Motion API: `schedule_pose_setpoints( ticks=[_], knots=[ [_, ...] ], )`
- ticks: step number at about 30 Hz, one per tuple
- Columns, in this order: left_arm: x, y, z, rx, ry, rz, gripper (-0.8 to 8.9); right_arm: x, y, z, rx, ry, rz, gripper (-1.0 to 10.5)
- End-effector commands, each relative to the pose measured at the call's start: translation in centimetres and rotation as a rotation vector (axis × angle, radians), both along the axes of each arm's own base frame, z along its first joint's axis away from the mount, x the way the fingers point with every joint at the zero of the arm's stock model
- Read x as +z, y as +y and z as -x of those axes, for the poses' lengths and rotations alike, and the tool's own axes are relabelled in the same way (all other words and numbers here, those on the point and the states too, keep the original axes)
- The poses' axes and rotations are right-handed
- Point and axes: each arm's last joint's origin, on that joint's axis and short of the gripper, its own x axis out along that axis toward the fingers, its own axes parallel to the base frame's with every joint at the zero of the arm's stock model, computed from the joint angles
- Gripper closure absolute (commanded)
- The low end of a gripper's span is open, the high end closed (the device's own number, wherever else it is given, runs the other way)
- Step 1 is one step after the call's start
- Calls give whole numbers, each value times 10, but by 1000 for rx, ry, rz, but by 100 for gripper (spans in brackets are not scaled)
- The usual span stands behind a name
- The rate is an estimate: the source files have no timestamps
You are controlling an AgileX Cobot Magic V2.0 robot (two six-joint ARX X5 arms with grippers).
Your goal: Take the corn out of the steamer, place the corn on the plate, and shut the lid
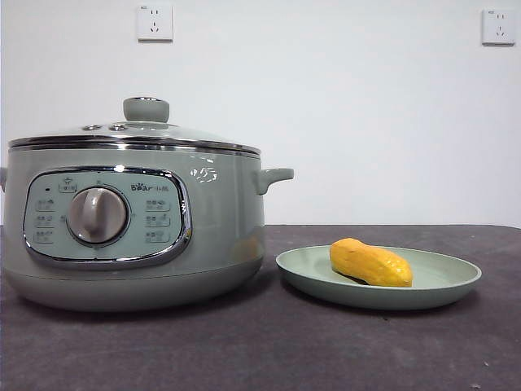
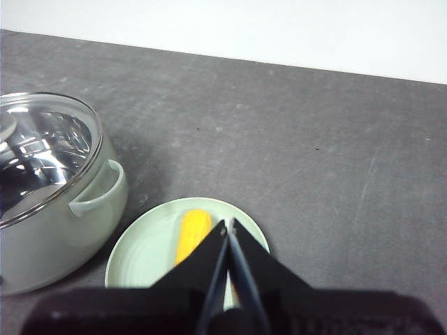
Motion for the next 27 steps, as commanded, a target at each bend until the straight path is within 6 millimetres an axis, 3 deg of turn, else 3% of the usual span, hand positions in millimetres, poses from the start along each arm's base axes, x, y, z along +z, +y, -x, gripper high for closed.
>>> schedule_pose_setpoints(
  ticks=[1, 27],
  knots=[
    [-7, 0, -1, 3, 9, 10, 816, -1, 0, 0, -2, -3, 2, 946],
    [-11, -1, 0, -21, 5, 22, 816, -2, 0, 0, -2, 4, 5, 946]
  ],
)
